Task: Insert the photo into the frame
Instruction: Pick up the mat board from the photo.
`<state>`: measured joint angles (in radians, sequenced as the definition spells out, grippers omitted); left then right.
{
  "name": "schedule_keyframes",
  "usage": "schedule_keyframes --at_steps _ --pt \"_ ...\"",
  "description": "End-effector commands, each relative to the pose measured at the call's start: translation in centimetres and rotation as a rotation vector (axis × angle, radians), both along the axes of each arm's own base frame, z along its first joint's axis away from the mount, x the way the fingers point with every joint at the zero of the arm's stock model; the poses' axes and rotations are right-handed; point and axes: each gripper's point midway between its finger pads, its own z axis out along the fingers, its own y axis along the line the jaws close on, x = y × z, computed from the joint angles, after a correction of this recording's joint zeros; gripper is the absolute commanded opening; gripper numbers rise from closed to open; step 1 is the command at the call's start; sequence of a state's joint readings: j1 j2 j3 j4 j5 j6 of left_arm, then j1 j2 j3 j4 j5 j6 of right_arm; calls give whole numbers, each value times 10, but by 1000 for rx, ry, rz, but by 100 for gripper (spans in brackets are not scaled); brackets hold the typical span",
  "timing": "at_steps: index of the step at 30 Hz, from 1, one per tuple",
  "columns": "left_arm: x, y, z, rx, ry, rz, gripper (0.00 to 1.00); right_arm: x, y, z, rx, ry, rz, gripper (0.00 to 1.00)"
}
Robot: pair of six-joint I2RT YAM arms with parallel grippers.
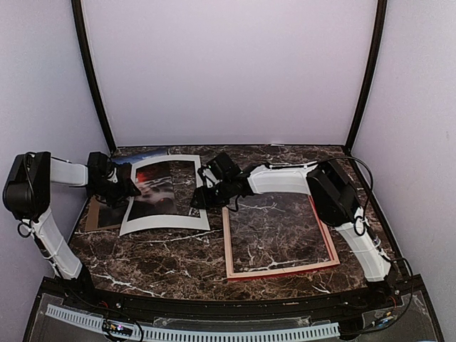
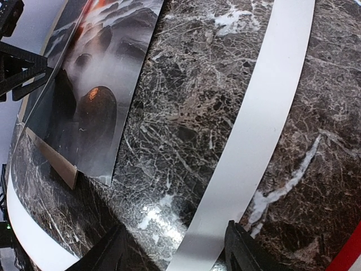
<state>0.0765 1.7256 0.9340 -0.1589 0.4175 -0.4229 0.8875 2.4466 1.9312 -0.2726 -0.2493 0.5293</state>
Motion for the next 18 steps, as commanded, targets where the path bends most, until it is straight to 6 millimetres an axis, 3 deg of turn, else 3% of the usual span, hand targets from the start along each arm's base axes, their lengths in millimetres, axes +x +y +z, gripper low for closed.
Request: schedule_keyframes --at_steps 1,10,18 --pt "-17 -11 4 -63 42 -21 71 -24 -21 -43 -112 123 -5 60" --pt "-24 -2 1 29 56 -26 60 -28 -19 -47 -108 141 11 59" --pt "-29 -10 -6 188 99 -82 52 -27 -19 -47 -107 141 16 59"
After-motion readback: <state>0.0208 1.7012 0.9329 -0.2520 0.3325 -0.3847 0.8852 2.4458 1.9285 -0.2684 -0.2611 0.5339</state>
